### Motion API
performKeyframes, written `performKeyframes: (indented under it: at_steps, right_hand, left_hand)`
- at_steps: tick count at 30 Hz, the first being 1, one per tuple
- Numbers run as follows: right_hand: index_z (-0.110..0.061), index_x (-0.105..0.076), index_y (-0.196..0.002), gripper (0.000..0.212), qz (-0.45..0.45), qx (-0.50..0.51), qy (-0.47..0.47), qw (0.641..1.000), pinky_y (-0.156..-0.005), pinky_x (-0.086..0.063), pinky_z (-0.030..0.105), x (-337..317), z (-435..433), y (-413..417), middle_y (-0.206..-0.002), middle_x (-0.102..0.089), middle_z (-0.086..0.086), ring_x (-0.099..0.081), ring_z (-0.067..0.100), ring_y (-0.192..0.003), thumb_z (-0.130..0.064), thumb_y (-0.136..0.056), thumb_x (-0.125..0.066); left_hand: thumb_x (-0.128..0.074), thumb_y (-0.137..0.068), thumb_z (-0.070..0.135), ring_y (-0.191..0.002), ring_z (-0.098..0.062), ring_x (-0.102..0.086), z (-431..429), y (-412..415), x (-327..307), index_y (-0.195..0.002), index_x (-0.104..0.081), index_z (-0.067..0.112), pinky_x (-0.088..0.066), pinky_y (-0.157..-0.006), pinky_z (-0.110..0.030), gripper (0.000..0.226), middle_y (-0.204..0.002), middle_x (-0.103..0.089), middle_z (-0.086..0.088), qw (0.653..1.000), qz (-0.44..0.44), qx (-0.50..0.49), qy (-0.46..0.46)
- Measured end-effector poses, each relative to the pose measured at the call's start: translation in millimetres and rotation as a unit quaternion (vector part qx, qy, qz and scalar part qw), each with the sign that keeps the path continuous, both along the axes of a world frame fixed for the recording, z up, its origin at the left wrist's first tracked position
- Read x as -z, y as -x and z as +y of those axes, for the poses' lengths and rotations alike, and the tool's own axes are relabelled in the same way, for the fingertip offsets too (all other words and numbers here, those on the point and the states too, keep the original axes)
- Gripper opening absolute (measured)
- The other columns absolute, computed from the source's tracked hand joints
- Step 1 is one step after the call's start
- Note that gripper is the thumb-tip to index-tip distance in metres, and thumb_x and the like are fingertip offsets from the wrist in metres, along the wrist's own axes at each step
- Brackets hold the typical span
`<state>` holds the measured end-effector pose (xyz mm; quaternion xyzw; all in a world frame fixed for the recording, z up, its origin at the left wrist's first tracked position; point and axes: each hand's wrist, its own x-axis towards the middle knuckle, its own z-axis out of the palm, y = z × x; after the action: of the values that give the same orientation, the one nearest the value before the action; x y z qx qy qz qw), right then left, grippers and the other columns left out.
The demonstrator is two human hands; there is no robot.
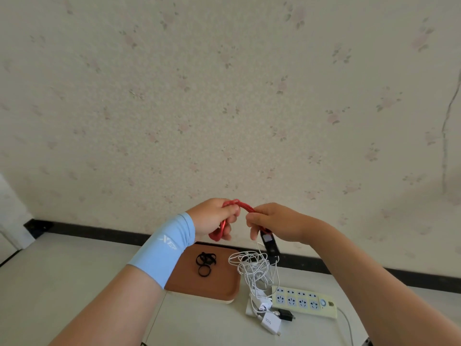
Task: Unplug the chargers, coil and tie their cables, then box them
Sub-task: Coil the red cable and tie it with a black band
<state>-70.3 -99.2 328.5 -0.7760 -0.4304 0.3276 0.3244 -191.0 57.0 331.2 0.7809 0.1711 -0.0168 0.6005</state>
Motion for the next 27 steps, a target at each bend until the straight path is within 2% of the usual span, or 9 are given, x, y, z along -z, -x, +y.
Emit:
performKeyframes:
  at_steps: [4,7,9,11,14,18,21,23,27]
  right_hand:
    - [-0.018,-0.057,-0.088,0.029,0.021,0.033,-0.036,0.999,-0.079,-0.044,0.034,3.0,7.0,10.4,-0.077,-0.07,-0.001,-0.054,0.014,-0.073,-0.033,-0.106,-0.042]
    - [-0.016,-0.054,-0.086,0.031,0.023,0.03,-0.065,0.997,-0.076,-0.043,0.034,2.3,12.5,21.1,-0.073,-0.066,0.0,-0.053,0.016,-0.071,-0.033,-0.107,-0.038]
    - [-0.012,-0.058,-0.089,0.036,0.014,0.023,-0.085,0.996,-0.074,-0.046,0.032,1.5,14.5,25.8,-0.073,-0.066,0.001,-0.055,0.015,-0.069,-0.032,-0.109,-0.035]
    - [-0.008,-0.062,-0.093,0.04,0.01,0.016,-0.083,0.996,-0.076,-0.05,0.033,1.4,15.9,28.7,-0.077,-0.07,0.005,-0.059,0.014,-0.067,-0.033,-0.109,-0.035]
    - [-0.01,-0.063,-0.085,0.043,0.043,0.016,-0.048,0.998,-0.086,-0.055,0.039,2.8,15.9,32.8,-0.082,-0.077,0.009,-0.064,0.014,-0.067,-0.039,-0.106,-0.04]
    - [-0.012,-0.065,-0.089,0.033,0.099,0.005,-0.035,0.994,-0.102,-0.051,0.051,3.4,11.5,28.3,-0.091,-0.078,0.01,-0.071,0.024,-0.084,-0.042,-0.1,-0.054]
    - [-0.006,-0.061,-0.117,0.033,0.241,0.03,-0.047,0.969,-0.098,-0.054,0.054,-0.4,2.4,20.3,-0.109,-0.068,0.02,-0.071,0.028,-0.093,-0.033,-0.098,-0.062]
    - [-0.004,-0.057,-0.125,0.042,0.294,0.046,-0.033,0.954,-0.094,-0.057,0.049,-1.5,-5.3,13.8,-0.118,-0.063,0.024,-0.07,0.033,-0.099,-0.035,-0.098,-0.059]
    - [-0.014,-0.053,-0.123,0.053,0.171,0.117,-0.052,0.977,-0.08,-0.054,0.041,-5.0,-6.5,7.8,-0.11,-0.062,0.013,-0.065,0.027,-0.086,-0.051,-0.085,-0.049]
  left_hand:
    - [-0.047,-0.103,0.027,-0.049,-0.013,-0.038,-4.3,-3.4,0.0,-0.08,-0.048,0.016,-0.043,-0.056,-0.027,0.025,-0.06,-0.037,0.004,0.977,-0.043,-0.09,0.19]
    - [-0.073,-0.083,0.043,-0.05,-0.016,-0.039,-15.2,-11.8,3.4,-0.07,-0.05,0.018,-0.04,-0.058,-0.032,0.036,-0.056,-0.04,0.002,0.968,-0.07,-0.154,0.183]
    - [-0.081,-0.067,0.048,-0.052,-0.023,-0.048,-22.9,-15.2,5.3,-0.075,-0.057,0.011,-0.043,-0.058,-0.033,0.045,-0.06,-0.052,-0.009,0.963,-0.088,-0.193,0.163]
    - [-0.085,-0.065,0.044,-0.049,-0.026,-0.05,-28.2,-18.6,8.6,-0.078,-0.057,0.007,-0.044,-0.049,-0.032,0.048,-0.064,-0.057,-0.017,0.954,-0.107,-0.214,0.18]
    - [-0.075,-0.079,0.012,-0.052,-0.023,-0.051,-31.9,-24.3,12.7,-0.072,-0.051,0.011,-0.038,-0.04,-0.024,0.025,-0.068,-0.056,-0.013,0.941,-0.126,-0.254,0.183]
    - [-0.053,-0.09,-0.01,-0.081,-0.028,-0.068,-33.8,-24.2,6.5,-0.084,-0.043,0.017,-0.05,-0.045,-0.028,0.029,-0.092,-0.07,-0.007,0.923,-0.154,-0.229,0.268]
    - [-0.048,-0.091,-0.012,-0.069,-0.026,-0.069,-25.2,-23.5,2.1,-0.088,-0.041,0.018,-0.055,-0.065,-0.037,0.031,-0.093,-0.069,-0.009,0.919,-0.169,-0.208,0.289]
    - [-0.047,-0.092,-0.01,-0.054,-0.02,-0.061,-18.9,-22.0,-1.1,-0.09,-0.042,0.019,-0.051,-0.059,-0.034,0.03,-0.089,-0.064,-0.008,0.93,-0.163,-0.194,0.266]
    - [-0.052,-0.09,-0.012,-0.045,-0.014,-0.044,-18.9,-15.8,-5.1,-0.113,-0.047,0.02,-0.043,-0.045,-0.028,0.039,-0.1,-0.062,-0.012,0.968,-0.098,-0.117,0.2]
